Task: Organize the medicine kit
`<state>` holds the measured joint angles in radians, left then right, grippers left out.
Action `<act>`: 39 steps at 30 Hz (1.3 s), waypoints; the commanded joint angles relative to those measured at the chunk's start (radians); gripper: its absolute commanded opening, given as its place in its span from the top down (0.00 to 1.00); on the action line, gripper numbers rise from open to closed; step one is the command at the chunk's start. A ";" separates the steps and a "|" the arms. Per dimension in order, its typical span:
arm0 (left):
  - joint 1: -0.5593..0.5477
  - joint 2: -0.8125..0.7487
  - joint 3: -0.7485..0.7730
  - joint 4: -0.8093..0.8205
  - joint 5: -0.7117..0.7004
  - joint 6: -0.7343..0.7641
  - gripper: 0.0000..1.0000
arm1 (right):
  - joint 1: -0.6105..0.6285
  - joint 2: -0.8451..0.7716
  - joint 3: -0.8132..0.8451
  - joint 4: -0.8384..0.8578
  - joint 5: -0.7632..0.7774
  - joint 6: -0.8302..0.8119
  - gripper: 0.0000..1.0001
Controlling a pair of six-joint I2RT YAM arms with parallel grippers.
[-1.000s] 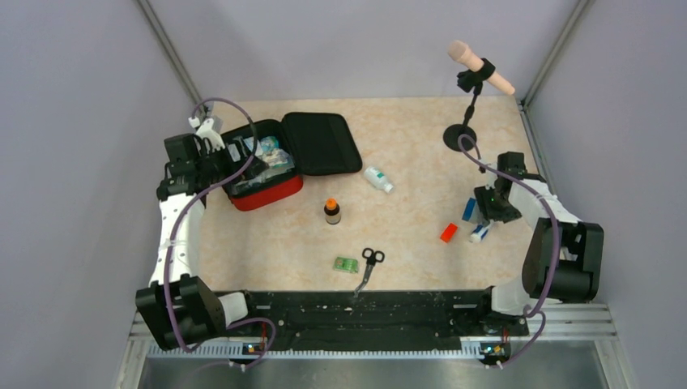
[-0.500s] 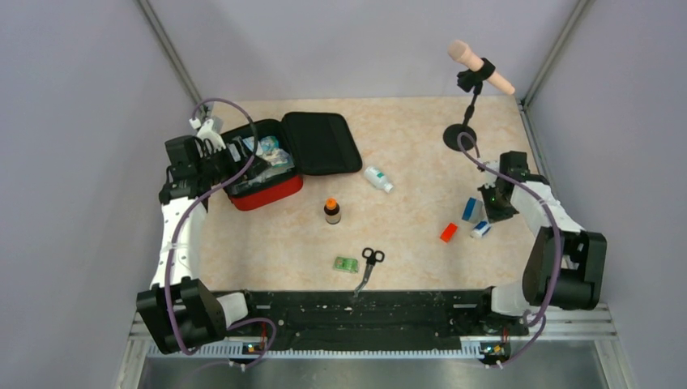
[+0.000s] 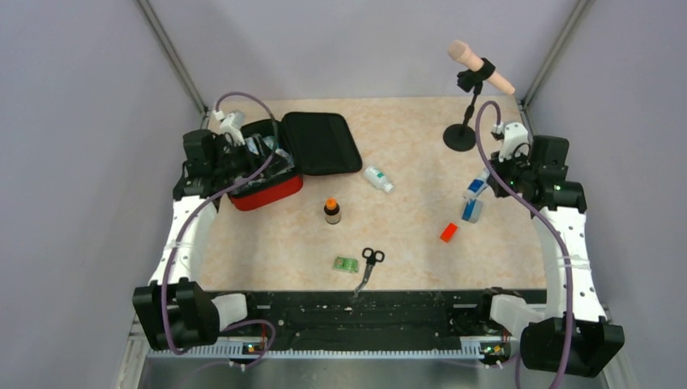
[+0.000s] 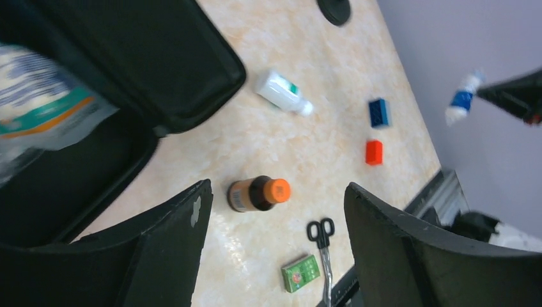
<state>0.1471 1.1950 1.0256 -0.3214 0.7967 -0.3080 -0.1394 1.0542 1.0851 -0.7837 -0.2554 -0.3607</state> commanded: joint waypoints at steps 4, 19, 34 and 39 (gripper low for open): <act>-0.289 0.040 0.058 0.112 0.086 0.033 0.18 | 0.096 -0.048 0.039 0.164 -0.254 0.141 1.00; -0.688 0.377 0.375 0.215 0.090 -0.105 0.17 | 0.188 -0.037 -0.017 0.437 -0.458 0.354 1.00; -0.853 0.609 0.597 0.133 0.010 -0.066 0.26 | 0.237 -0.036 -0.076 0.455 -0.456 0.353 1.00; -0.857 0.638 0.597 0.149 0.041 -0.090 0.40 | 0.246 -0.033 -0.092 0.464 -0.456 0.354 1.00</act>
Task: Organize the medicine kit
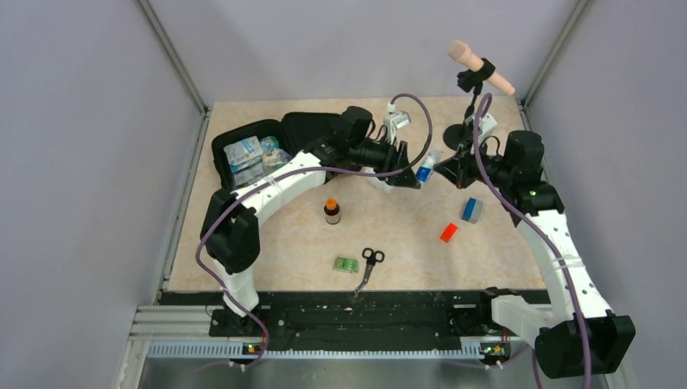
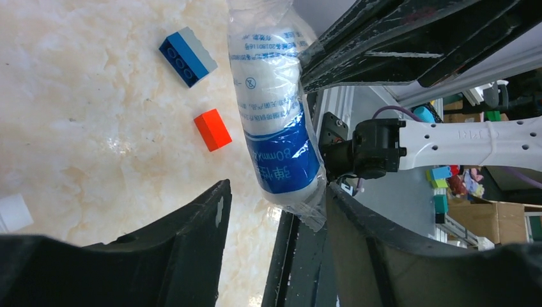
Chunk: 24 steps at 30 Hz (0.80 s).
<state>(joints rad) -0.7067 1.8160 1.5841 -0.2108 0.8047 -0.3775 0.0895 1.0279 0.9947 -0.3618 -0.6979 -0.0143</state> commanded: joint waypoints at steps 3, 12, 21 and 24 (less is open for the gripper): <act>-0.004 0.026 0.037 0.042 0.047 -0.020 0.50 | 0.023 -0.005 -0.008 0.051 -0.014 0.008 1.00; -0.004 0.027 0.025 0.072 0.102 -0.002 0.89 | 0.028 0.002 -0.022 0.053 -0.004 0.007 1.00; 0.020 -0.012 0.021 -0.108 0.017 0.190 1.00 | 0.029 -0.004 -0.009 0.033 -0.061 0.001 0.70; 0.063 -0.074 0.007 -0.244 -0.092 0.354 1.00 | 0.028 -0.013 0.006 0.008 -0.111 -0.010 0.46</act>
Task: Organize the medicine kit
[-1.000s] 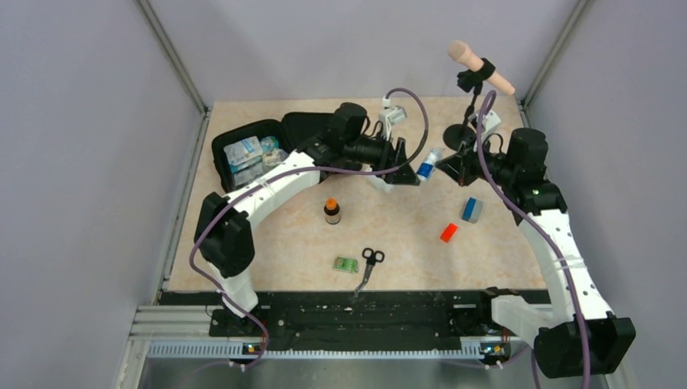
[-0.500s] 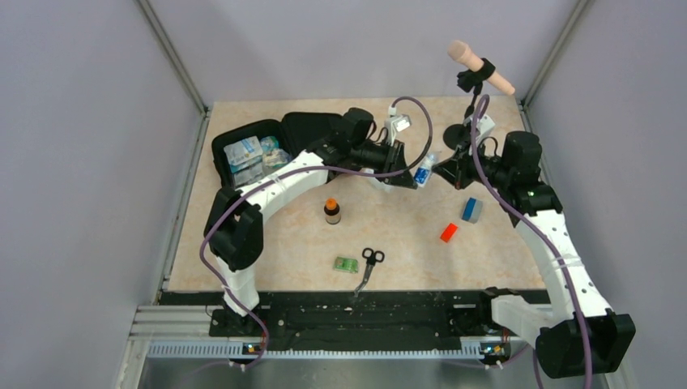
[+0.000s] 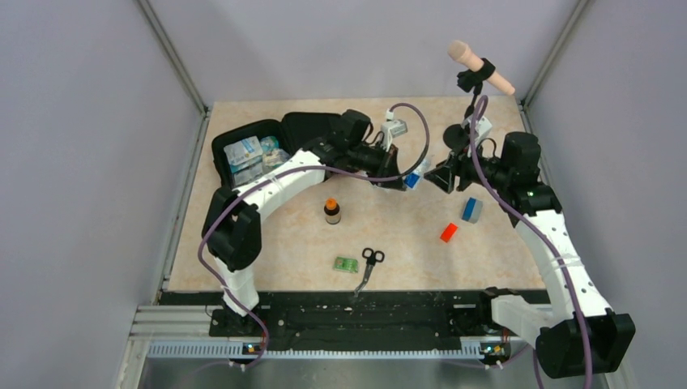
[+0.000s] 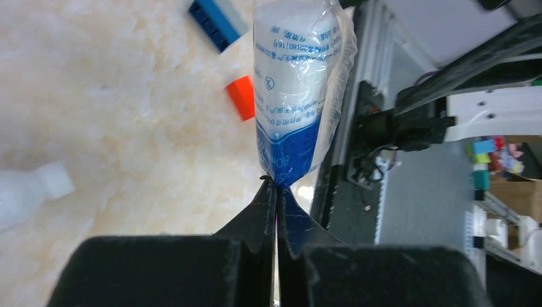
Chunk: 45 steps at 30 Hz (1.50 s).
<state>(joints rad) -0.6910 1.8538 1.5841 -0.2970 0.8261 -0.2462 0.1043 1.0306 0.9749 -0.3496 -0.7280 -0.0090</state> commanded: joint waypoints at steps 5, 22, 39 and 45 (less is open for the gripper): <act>0.181 -0.237 -0.022 -0.359 -0.245 0.472 1.00 | 0.014 -0.029 0.000 -0.004 -0.074 -0.018 0.38; 0.532 -0.436 -0.363 -0.255 -1.083 0.971 1.00 | 0.011 -0.047 -0.039 -0.020 -0.050 -0.055 0.34; 0.832 0.052 0.101 -0.552 -0.783 0.070 1.00 | 0.003 -0.053 -0.048 -0.026 -0.036 -0.060 0.34; 0.870 0.066 0.088 -0.564 -0.756 0.025 1.00 | 0.003 -0.058 -0.058 -0.026 -0.036 -0.065 0.33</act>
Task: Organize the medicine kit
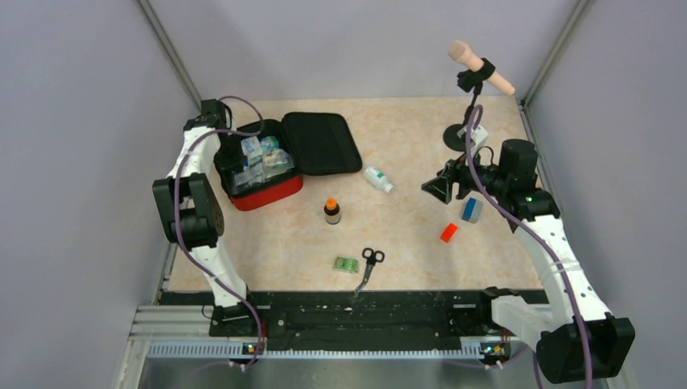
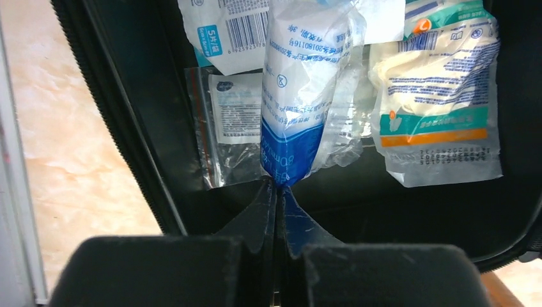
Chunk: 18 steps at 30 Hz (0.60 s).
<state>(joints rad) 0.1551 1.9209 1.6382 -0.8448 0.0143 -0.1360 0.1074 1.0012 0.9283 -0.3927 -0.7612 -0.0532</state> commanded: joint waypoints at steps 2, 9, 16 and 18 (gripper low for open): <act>0.040 -0.003 0.019 -0.022 0.085 -0.091 1.00 | 0.000 -0.028 -0.014 0.018 -0.004 -0.022 0.33; 0.087 -0.039 -0.048 0.003 0.139 -0.089 1.00 | 0.000 -0.025 -0.006 0.022 -0.010 -0.015 0.33; 0.098 -0.042 -0.053 -0.002 0.187 -0.059 0.84 | -0.001 -0.030 -0.008 0.022 -0.010 -0.011 0.32; 0.098 -0.045 -0.048 -0.003 0.183 -0.050 0.70 | 0.000 -0.032 -0.010 0.023 -0.008 -0.011 0.32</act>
<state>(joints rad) 0.2508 1.9236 1.5867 -0.8593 0.1696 -0.2050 0.1074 0.9989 0.9104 -0.3908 -0.7616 -0.0597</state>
